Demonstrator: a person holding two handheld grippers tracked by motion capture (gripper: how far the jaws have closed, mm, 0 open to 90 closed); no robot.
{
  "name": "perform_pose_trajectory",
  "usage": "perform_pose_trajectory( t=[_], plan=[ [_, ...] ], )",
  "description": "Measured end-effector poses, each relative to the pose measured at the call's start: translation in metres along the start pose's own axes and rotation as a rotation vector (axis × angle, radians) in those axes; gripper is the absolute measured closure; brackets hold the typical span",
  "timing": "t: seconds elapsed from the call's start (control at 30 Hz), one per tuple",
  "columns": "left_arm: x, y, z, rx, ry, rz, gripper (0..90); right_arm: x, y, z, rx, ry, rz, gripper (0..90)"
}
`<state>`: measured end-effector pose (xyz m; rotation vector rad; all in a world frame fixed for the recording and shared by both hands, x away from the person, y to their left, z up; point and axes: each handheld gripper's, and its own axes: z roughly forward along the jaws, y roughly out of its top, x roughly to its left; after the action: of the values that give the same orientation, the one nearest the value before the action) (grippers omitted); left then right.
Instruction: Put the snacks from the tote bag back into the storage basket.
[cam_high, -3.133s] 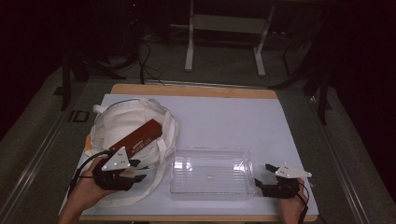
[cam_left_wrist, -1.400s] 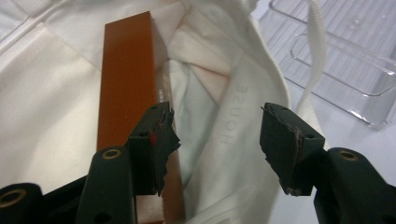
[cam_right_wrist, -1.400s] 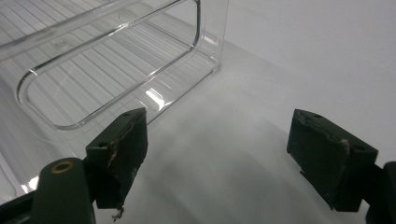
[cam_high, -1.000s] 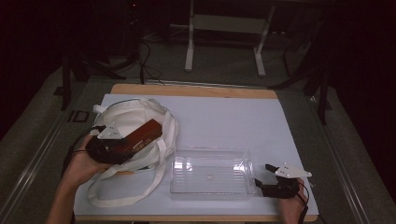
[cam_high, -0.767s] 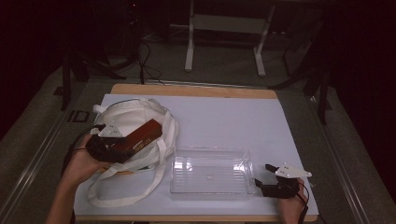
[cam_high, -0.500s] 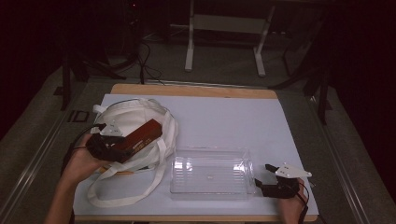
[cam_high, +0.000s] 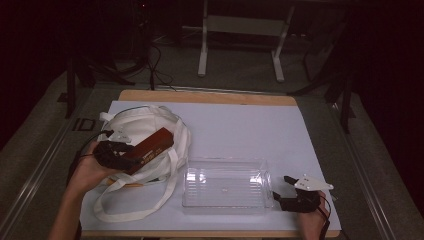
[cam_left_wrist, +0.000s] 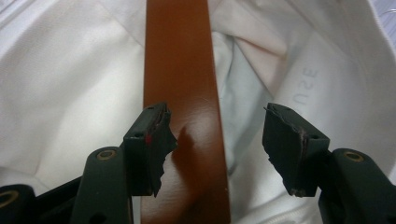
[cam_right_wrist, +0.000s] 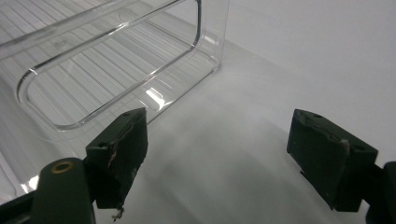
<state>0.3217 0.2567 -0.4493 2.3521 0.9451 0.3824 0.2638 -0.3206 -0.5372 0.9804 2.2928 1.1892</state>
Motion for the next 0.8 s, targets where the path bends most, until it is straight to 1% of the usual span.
perform_pose_trajectory(
  t=[0.27, 0.47, 0.57, 0.63, 0.7, 0.73, 0.8],
  plan=[
    [0.006, 0.0, 0.004, 0.019, 0.0, -0.031, 40.7, 0.0, 0.0, 0.0, 0.001, 0.001, -0.001, 20.2],
    [0.01, 0.0, 0.006, 0.044, 0.009, -0.043, 39.2, 0.0, 0.0, 0.0, 0.002, 0.002, -0.003, 20.3],
    [0.012, 0.0, 0.008, 0.06, 0.001, -0.052, 38.6, 0.0, 0.0, 0.0, 0.002, 0.003, -0.004, 20.3],
    [0.013, -0.001, 0.009, 0.07, 0.006, -0.055, 37.5, 0.0, 0.0, 0.0, 0.003, 0.003, -0.004, 20.3],
    [0.014, -0.002, 0.01, 0.076, 0.003, -0.057, 36.5, 0.0, 0.0, 0.0, 0.004, 0.004, -0.005, 20.3],
    [0.014, -0.002, 0.01, 0.078, 0.005, -0.063, 35.7, 0.0, 0.0, 0.0, 0.005, 0.004, -0.005, 20.3],
    [0.016, -0.003, 0.01, 0.084, -0.001, -0.068, 34.3, 0.0, 0.0, 0.0, 0.003, 0.004, -0.004, 20.3]
  ],
)
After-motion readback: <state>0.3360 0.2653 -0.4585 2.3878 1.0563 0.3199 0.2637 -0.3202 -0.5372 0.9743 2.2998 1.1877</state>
